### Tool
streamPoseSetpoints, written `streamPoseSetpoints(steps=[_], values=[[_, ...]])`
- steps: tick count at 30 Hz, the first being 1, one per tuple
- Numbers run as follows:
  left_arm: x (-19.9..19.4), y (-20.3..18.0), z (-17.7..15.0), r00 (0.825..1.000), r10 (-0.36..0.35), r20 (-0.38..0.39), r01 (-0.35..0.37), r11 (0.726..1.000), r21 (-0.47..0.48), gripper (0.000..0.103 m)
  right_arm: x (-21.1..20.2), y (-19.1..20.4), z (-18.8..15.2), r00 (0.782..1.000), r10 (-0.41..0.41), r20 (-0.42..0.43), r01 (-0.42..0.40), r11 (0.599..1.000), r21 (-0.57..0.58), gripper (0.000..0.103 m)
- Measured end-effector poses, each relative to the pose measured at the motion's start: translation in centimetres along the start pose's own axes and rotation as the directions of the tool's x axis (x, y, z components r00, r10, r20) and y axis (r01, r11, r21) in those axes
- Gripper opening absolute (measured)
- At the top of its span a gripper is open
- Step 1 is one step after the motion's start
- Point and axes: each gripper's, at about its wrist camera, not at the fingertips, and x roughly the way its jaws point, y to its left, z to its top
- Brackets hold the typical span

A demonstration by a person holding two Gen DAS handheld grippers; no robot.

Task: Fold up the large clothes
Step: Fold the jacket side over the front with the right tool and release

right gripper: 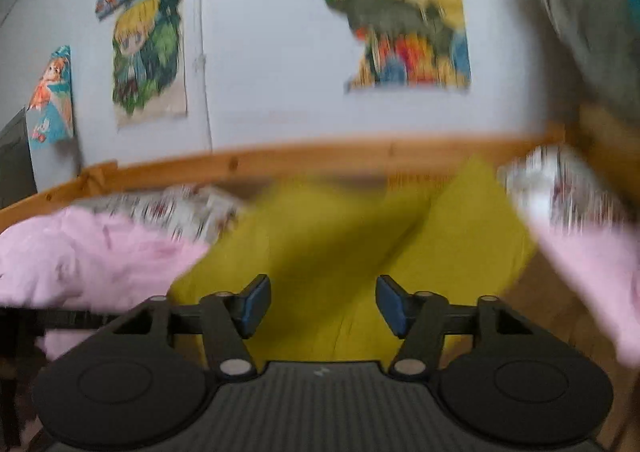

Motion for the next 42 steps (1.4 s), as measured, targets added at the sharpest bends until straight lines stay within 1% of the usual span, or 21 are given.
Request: streamPoseSetpoints(steps=[1,3,5,6,7,8,10,12,15,17,19,22,24,27,29,30,32,34,36,39,42], values=[[0.2,-0.6,0.0,1.000,-0.012,0.003,0.012,1.000,0.006,0.095,0.8,-0.1,1.6,0.999,-0.004,0.037,0.004,1.000,-0.009,0.070],[0.7,-1.8,0.0,0.999,-0.037,0.000,0.037,0.999,0.023,0.095,3.3,0.2,4.0,0.999,-0.004,0.038,0.005,0.999,-0.045,0.078],[1.3,-3.1,-0.2,0.998,-0.067,-0.006,0.067,0.997,0.048,0.095,6.4,0.6,4.8,1.000,0.012,-0.002,-0.012,0.996,-0.085,0.078],[1.5,-3.7,-0.3,0.997,-0.078,-0.008,0.079,0.995,0.062,0.095,8.0,0.8,4.7,0.998,0.004,-0.059,-0.010,0.994,-0.108,0.076],[1.7,-4.2,-0.4,0.996,-0.087,-0.012,0.088,0.993,0.074,0.095,9.5,1.1,4.3,0.989,-0.031,-0.142,0.010,0.990,-0.144,0.065],[1.9,-4.7,-0.6,0.995,-0.098,-0.016,0.099,0.991,0.086,0.095,10.2,1.2,3.3,0.979,-0.066,-0.194,0.032,0.984,-0.176,0.045],[2.1,-5.2,-0.9,0.993,-0.116,-0.018,0.117,0.988,0.100,0.097,10.7,1.0,1.1,0.956,-0.139,-0.257,0.072,0.965,-0.253,0.032],[2.5,-5.6,-1.3,0.992,-0.122,-0.028,0.124,0.985,0.117,0.097,10.4,0.0,-1.4,0.938,-0.191,-0.288,0.103,0.950,-0.296,0.031],[4.0,-6.4,-2.0,0.989,-0.119,-0.083,0.130,0.980,0.149,0.097,10.5,-2.2,-5.4,0.917,-0.205,-0.343,0.121,0.961,-0.250,0.031],[5.2,-6.9,-2.7,0.990,-0.088,-0.113,0.108,0.977,0.183,0.097,10.9,-3.0,-7.8,0.922,-0.197,-0.334,0.121,0.964,-0.235,0.032],[6.3,-7.3,-3.5,0.990,-0.047,-0.134,0.077,0.972,0.223,0.097,11.2,-2.7,-9.6,0.931,-0.205,-0.302,0.126,0.957,-0.262,0.032],[7.4,-7.6,-4.6,0.988,0.005,-0.154,0.041,0.956,0.291,0.097,11.6,-1.6,-10.9,0.938,-0.238,-0.253,0.143,0.929,-0.341,0.032],[7.0,-7.7,-4.7,0.989,0.012,-0.146,0.033,0.952,0.305,0.097,11.5,-1.6,-10.9,0.940,-0.235,-0.248,0.140,0.928,-0.346,0.032],[6.1,-7.1,-4.3,0.989,-0.010,-0.150,0.049,0.965,0.257,0.097,10.6,-2.0,-9.8,0.946,-0.218,-0.241,0.142,0.944,-0.296,0.038],[5.2,-6.6,-4.0,0.989,-0.027,-0.147,0.059,0.974,0.218,0.097,9.2,-2.1,-9.1,0.960,-0.203,-0.193,0.145,0.950,-0.276,0.055],[4.7,-6.6,-3.9,0.990,-0.029,-0.141,0.058,0.976,0.211,0.097,8.6,-2.0,-8.7,0.965,-0.192,-0.176,0.139,0.952,-0.274,0.059],[3.8,-6.8,-3.8,0.992,-0.023,-0.128,0.051,0.975,0.217,0.098,7.9,-1.5,-8.4,0.971,-0.171,-0.170,0.118,0.951,-0.286,0.074],[2.7,-7.2,-3.9,0.992,-0.016,-0.124,0.044,0.972,0.230,0.098,7.6,-0.8,-8.9,0.965,-0.166,-0.205,0.092,0.940,-0.330,0.077],[1.7,-7.6,-4.0,0.992,-0.012,-0.125,0.042,0.971,0.235,0.098,7.5,-0.5,-10.1,0.949,-0.189,-0.254,0.080,0.920,-0.384,0.081],[0.0,-8.0,-4.1,0.990,-0.012,-0.138,0.045,0.971,0.235,0.099,7.1,-0.7,-10.9,0.932,-0.202,-0.299,0.077,0.921,-0.381,0.084],[-2.1,-8.4,-4.5,0.989,-0.018,-0.146,0.053,0.969,0.242,0.100,4.3,-1.3,-10.5,0.947,-0.162,-0.279,0.065,0.942,-0.329,0.089]])
